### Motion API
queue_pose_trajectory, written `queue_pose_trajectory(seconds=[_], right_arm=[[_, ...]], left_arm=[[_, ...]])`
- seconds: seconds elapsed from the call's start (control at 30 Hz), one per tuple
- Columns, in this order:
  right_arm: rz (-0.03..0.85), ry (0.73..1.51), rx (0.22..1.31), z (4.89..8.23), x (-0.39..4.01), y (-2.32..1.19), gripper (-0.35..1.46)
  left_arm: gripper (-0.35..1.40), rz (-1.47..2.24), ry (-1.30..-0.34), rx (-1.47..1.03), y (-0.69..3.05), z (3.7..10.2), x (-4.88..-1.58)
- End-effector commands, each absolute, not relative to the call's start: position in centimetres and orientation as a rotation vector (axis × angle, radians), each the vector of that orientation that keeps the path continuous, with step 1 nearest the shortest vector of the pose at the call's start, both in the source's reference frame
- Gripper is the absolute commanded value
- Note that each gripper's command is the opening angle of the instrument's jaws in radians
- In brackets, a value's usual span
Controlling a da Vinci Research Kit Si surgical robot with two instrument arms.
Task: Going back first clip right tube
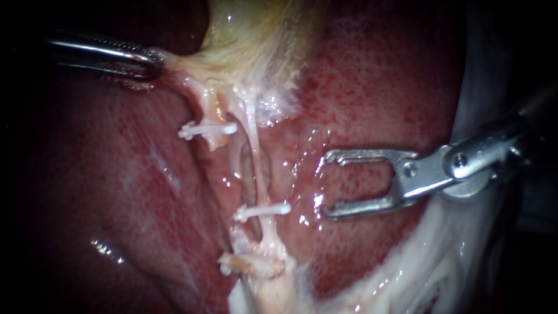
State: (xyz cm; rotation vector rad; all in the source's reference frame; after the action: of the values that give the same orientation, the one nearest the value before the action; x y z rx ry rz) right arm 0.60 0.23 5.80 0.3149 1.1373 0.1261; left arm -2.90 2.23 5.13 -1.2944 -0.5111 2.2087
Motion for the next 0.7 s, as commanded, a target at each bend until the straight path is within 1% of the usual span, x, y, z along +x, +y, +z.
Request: queue_pose_trajectory(seconds=[0.03,0.17,0.5,0.7], right_arm=[[0.124,1.137,0.312,5.8,0.59,0.23,0.5],[0.123,1.137,0.312,5.81,0.55,0.23,0.5],[0.117,1.141,0.321,5.82,0.5,0.24,0.5],[0.114,1.144,0.326,5.82,0.5,0.24,0.5]], left_arm=[[-0.35,2.209,-0.507,-1.293,2.21,5.16,-2.92],[-0.35,2.215,-0.509,-1.284,2.15,5.27,-2.99],[-0.35,2.229,-0.56,-1.258,2.0,5.71,-3.23],[-0.35,2.235,-0.564,-1.254,1.99,5.74,-3.28]])
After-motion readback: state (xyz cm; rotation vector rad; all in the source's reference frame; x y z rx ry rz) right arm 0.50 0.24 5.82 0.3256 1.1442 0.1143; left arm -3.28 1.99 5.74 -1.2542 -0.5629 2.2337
